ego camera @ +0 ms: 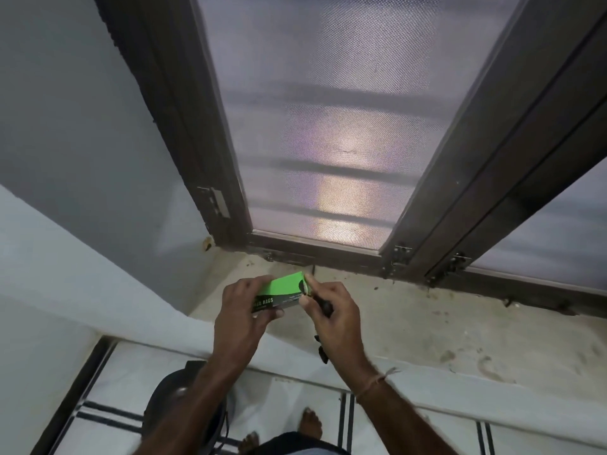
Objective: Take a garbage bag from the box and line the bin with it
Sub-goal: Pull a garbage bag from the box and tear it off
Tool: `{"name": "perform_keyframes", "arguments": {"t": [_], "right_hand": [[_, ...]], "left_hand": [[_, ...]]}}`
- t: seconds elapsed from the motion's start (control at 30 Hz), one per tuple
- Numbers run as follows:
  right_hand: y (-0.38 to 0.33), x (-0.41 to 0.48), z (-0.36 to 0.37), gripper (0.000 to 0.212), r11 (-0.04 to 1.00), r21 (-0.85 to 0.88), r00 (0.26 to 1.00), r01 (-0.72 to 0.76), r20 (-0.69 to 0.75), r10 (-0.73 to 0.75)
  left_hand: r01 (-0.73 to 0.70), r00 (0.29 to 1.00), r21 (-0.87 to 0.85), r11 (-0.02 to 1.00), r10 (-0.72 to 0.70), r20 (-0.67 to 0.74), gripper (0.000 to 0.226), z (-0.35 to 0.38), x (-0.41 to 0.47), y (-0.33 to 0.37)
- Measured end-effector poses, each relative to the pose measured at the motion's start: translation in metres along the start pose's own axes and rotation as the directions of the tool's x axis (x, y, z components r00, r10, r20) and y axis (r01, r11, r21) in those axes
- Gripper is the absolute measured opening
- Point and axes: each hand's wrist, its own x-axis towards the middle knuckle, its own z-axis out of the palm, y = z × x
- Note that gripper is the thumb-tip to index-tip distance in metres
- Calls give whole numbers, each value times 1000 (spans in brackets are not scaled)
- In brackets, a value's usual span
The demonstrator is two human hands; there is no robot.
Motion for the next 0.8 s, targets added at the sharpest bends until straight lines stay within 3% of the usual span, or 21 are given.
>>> {"name": "perform_keyframes", "arguments": {"t": [0.13,0.3,0.37,0.47,0.6,0.67,0.73,0.8], "right_hand": [[11,-3,6,54,946,-306,991,108,107,-79],[18,5,14,66,852,-506,959,133,283,18],[21,10,16,64,894,-447,945,24,302,125],[29,10,14,62,949,-239,946,-206,198,256],[26,-6,2,40,918,49,911,-393,155,382],[9,-15,1,41,884,208,907,-420,145,396],[-9,-24,8,53,849,286,896,-444,162,414],[-24,-35,26,59,773,366,855,-518,214,472]], "left_hand": [[24,1000,64,998,-25,13,60,2,0,-8],[34,996,237,971,-53,76,59,-1,18,-16],[-4,992,281,960,-31,120,61,-1,25,-22],[-31,987,326,945,-23,160,69,-1,29,-28],[-86,991,483,872,26,129,89,-6,21,-20],[-71,997,407,911,69,20,71,-10,4,-4],[21,1000,96,995,-23,11,39,-15,-19,19],[261,943,-281,924,-181,280,32,-23,-43,38]]}}
